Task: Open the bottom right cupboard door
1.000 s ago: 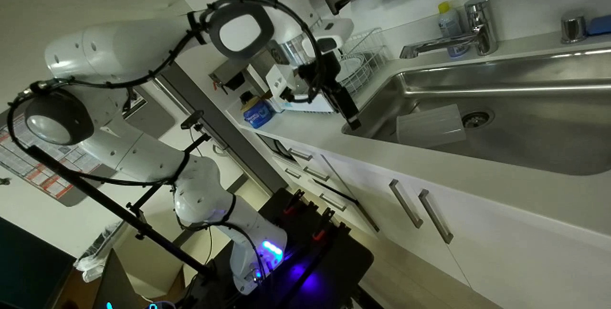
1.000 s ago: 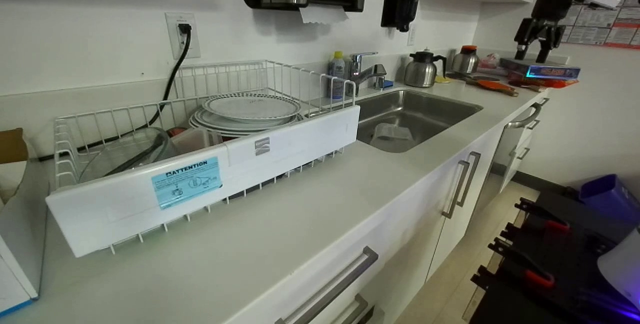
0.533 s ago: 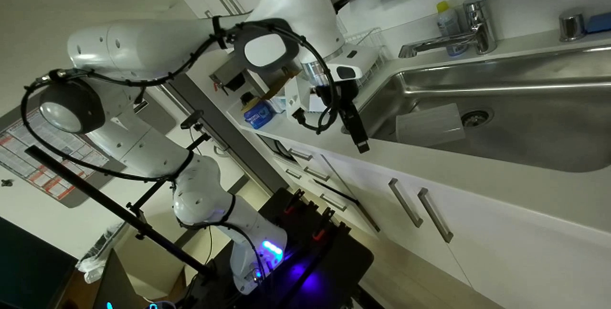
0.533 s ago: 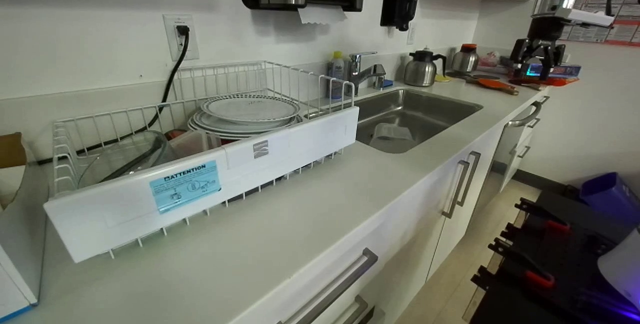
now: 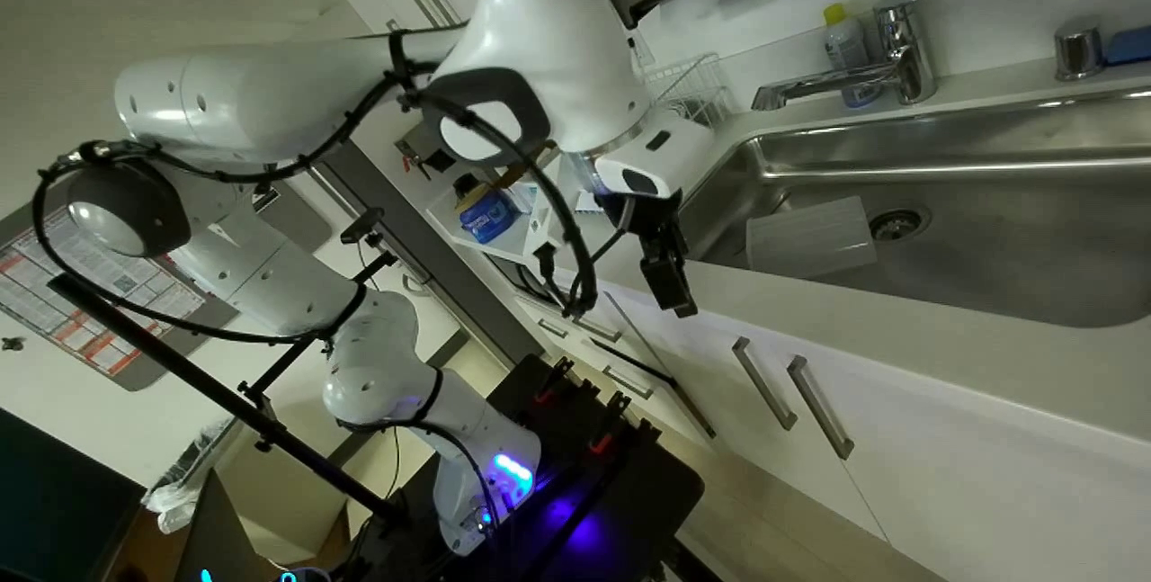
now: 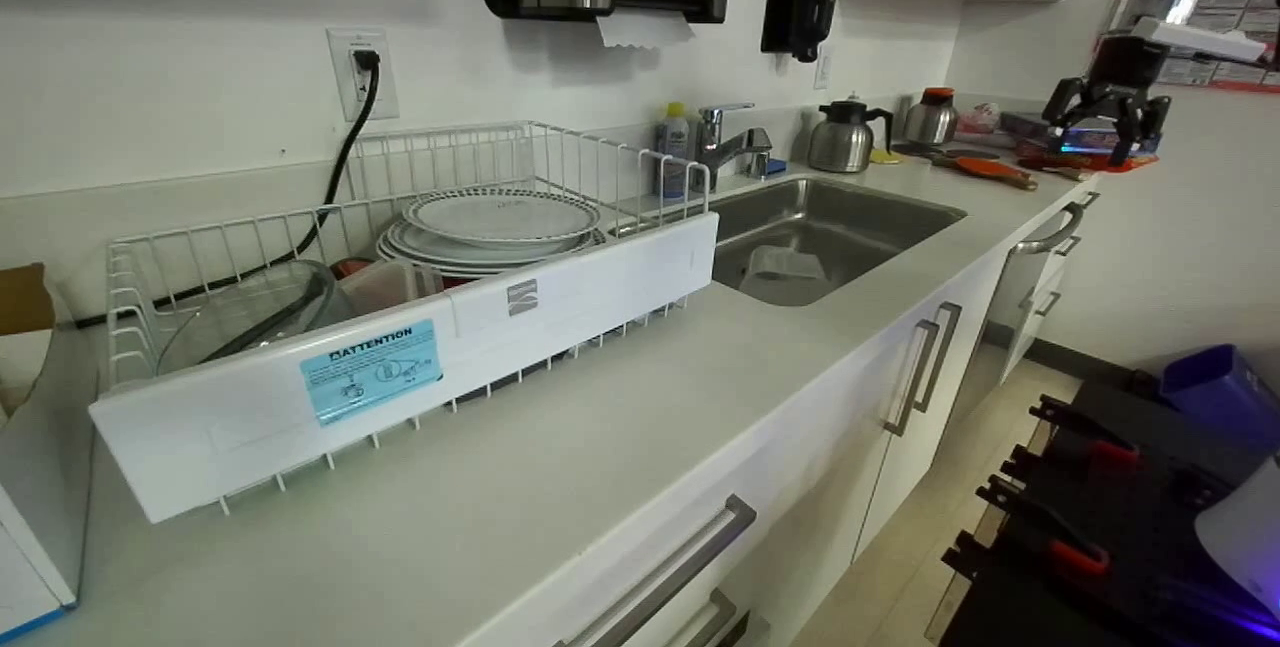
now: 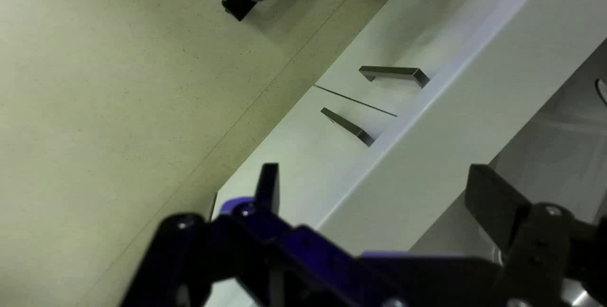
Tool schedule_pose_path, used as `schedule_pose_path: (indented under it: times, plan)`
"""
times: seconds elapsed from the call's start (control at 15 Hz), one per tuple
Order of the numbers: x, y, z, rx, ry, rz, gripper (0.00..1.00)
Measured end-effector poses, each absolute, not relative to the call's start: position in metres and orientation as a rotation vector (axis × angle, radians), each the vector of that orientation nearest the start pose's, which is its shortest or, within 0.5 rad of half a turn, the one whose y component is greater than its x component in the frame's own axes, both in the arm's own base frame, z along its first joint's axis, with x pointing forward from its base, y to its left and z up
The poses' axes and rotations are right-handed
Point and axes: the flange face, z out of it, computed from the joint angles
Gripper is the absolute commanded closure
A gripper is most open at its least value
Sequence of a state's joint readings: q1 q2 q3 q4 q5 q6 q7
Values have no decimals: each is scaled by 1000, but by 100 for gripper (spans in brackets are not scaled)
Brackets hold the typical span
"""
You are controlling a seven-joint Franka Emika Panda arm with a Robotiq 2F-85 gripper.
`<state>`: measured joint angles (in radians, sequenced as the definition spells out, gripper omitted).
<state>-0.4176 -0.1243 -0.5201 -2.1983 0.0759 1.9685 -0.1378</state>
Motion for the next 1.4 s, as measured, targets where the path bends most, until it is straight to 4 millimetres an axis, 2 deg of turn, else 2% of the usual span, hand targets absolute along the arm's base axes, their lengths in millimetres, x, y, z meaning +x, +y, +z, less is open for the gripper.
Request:
schedule_pose_path:
  times: [0.13, 0.33, 0.53, 0.73, 0.93, 1.13, 1.27, 1.4]
  plan:
    - [271, -414, 408, -2616, 1305, 34, 0]
    - [233, -429, 379, -2435, 1459, 8, 0]
    - [198, -441, 341, -2222, 1615, -22, 0]
    - [173, -444, 296, -1990, 1740, -41, 0]
    - [166, -438, 254, -1765, 1821, -60, 0]
    - [171, -421, 218, -1558, 1852, -76, 0]
    - [177, -406, 199, -1459, 1850, -73, 0]
    - [179, -401, 194, -1439, 1852, -66, 0]
